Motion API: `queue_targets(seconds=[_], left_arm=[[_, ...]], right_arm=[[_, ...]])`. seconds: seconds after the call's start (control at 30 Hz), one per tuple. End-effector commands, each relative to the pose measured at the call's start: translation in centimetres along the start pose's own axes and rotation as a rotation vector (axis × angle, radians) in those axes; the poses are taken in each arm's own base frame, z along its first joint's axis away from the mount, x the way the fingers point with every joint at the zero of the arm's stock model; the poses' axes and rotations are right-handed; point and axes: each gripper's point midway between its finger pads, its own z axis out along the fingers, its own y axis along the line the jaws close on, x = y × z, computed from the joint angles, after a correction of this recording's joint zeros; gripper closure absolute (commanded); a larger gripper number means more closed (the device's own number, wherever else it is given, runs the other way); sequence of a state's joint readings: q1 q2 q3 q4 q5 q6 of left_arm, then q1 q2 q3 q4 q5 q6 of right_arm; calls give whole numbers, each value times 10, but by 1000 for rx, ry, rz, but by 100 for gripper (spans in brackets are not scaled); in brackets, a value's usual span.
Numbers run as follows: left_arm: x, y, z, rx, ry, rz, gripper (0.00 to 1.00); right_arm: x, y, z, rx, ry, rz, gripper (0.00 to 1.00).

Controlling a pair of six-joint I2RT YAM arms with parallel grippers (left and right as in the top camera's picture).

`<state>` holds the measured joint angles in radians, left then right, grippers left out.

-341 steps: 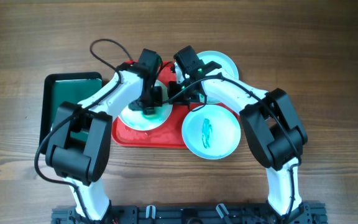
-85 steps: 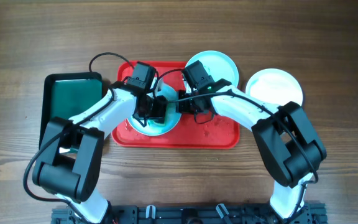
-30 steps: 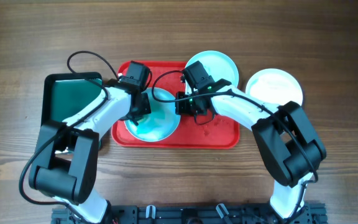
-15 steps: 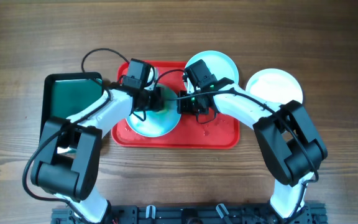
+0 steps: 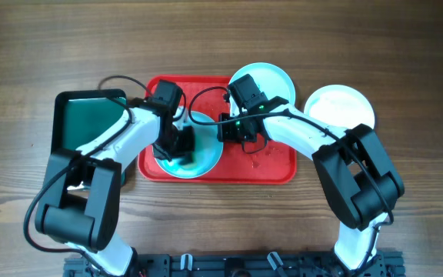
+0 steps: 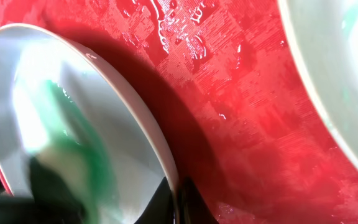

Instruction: Clean dirty plates on tray and stack at the side

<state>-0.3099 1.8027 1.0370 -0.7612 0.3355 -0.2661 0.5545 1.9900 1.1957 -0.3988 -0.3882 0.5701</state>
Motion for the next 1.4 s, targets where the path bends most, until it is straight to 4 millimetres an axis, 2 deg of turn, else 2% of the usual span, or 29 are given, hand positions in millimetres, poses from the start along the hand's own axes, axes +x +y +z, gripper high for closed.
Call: queue_targets(seconds=[0.0,0.13,0.27,0.37,0.47,0.53,0.57,0.63,0.67,0.73,0.87,0.9,0.97,1.0,1.17,1.27,1.3,1.37], left_arm=[[22,-45,8,287,99,157,96],[-17,-53,8,289,-66,223,96],[-59,-40,5,172,-243,168,96],[-79,-10,3,-1,-334,87,96],[-84,42,-3,-276,-397,-55,96],[-78,81,-18,-485,-443,-175,96],[-74,89,-23,-535,-442,-196,96],[-68,93,-29,-566,-405,-208,96],[-67,94,-36,-574,-391,-227,96],[-71,90,-64,-569,-361,-274,96],[-97,61,-137,-455,-401,-319,96],[-103,55,-151,-435,-415,-311,96],[-112,47,-178,-409,-458,-315,96],[-114,45,-181,-405,-467,-314,96],[-110,43,-176,-390,-436,-314,96],[-110,43,-176,-391,-435,-314,96],[-110,43,-175,-390,-435,-314,96],[-110,43,-176,-389,-436,-318,96]], right_arm=[[-3,-1,3,-1,-2,13,96],[-4,-1,3,-1,-2,12,96],[-4,-1,3,-1,-2,12,96],[-4,-1,3,-1,-2,12,96],[-4,-1,3,-1,-2,12,96],[-4,-1,3,-1,-2,12,96],[-4,-1,3,-1,-3,11,96],[-4,-1,3,-1,-2,12,96],[-4,-1,3,-1,-2,12,96],[-4,-1,3,-1,-2,12,96],[-4,0,0,-3,-6,11,96],[-5,1,-3,1,-14,9,96],[-9,0,-17,40,-50,-11,96],[-12,0,-26,61,-72,-41,96],[-19,-4,-86,293,-240,-184,96],[-22,7,-119,440,-374,-300,96],[-22,13,-139,556,-470,-351,96],[-19,18,-157,691,-560,-403,96]])
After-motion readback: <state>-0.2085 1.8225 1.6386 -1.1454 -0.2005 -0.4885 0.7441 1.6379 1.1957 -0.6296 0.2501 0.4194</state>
